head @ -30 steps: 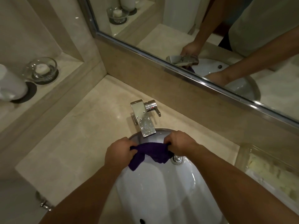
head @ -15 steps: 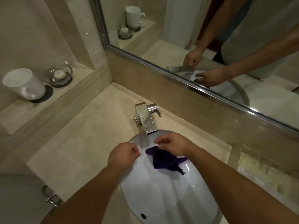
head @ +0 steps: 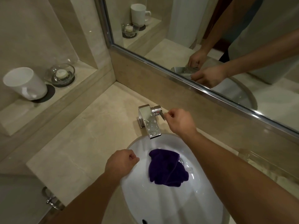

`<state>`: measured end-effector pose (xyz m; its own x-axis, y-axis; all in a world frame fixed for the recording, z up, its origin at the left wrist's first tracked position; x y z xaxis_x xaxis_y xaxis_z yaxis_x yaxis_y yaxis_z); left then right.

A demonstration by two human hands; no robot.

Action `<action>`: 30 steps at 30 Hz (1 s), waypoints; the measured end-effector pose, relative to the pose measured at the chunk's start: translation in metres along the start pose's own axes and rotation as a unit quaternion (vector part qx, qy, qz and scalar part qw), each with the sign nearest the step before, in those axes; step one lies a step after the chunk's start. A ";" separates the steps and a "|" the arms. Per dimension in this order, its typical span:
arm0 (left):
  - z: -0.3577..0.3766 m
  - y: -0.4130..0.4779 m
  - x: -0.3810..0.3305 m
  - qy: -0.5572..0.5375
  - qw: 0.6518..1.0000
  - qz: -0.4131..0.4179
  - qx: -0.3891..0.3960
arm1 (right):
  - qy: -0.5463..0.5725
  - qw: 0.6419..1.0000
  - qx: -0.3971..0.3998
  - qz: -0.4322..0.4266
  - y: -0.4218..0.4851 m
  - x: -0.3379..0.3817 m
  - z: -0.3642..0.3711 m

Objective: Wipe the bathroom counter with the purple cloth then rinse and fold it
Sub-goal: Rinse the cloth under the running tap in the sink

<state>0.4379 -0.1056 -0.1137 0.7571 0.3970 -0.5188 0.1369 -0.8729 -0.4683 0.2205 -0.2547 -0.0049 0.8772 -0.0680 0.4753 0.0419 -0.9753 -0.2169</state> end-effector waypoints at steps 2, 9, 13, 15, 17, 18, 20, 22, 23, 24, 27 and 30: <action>0.003 0.003 0.003 0.000 1.000 -0.005 0.005 | -0.024 0.999 0.025 -0.009 0.004 0.001 0.004; 0.019 0.006 -0.007 0.005 0.999 0.018 0.032 | -0.158 0.985 0.044 -0.057 0.014 0.007 0.013; 0.023 0.006 -0.001 0.013 0.999 0.007 0.035 | -0.201 0.977 0.029 -0.072 0.021 0.006 0.010; 0.021 0.005 0.003 0.014 1.000 0.003 0.026 | -0.204 0.976 0.023 -0.070 0.026 0.001 0.009; 0.021 0.005 0.007 0.019 1.000 -0.002 0.020 | -0.196 0.978 0.013 -0.070 0.029 -0.004 0.007; 0.022 0.005 0.008 0.022 1.000 -0.003 0.018 | -0.189 0.979 0.008 -0.070 0.029 -0.005 0.007; 0.026 0.005 0.010 0.029 0.999 -0.004 0.014 | -0.163 0.984 -0.002 -0.073 0.026 -0.009 0.009; 0.030 0.005 0.010 0.031 0.999 -0.004 0.012 | -0.098 0.993 -0.013 -0.066 0.017 -0.019 0.012; 0.033 0.005 0.009 0.031 0.999 -0.004 0.012 | -0.069 0.996 -0.016 -0.059 0.010 -0.026 0.016; 0.036 0.005 0.007 0.032 0.999 -0.004 0.015 | -0.055 0.997 -0.015 -0.058 0.002 -0.035 0.023; 0.047 0.005 0.002 0.028 0.999 -0.011 0.032 | -0.094 0.991 0.065 -0.063 -0.028 -0.066 0.073; 0.058 0.007 -0.002 0.022 0.999 -0.011 0.041 | -0.168 0.963 0.209 -0.028 -0.060 -0.112 0.148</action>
<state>0.4007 -0.0955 -0.1573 0.7819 0.4012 -0.4772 0.1015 -0.8372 -0.5374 0.1908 -0.1577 -0.1708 0.9702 0.1219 0.2096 0.2208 -0.8011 -0.5563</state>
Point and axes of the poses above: each hand's wrist, its own y-axis towards the middle knuckle, its own z-axis out of the palm, x = y × z, the point moved 10 cm from there along y, towards the middle knuckle, and after that the axes turned 4 degrees about -y, right-handed, at the moved point
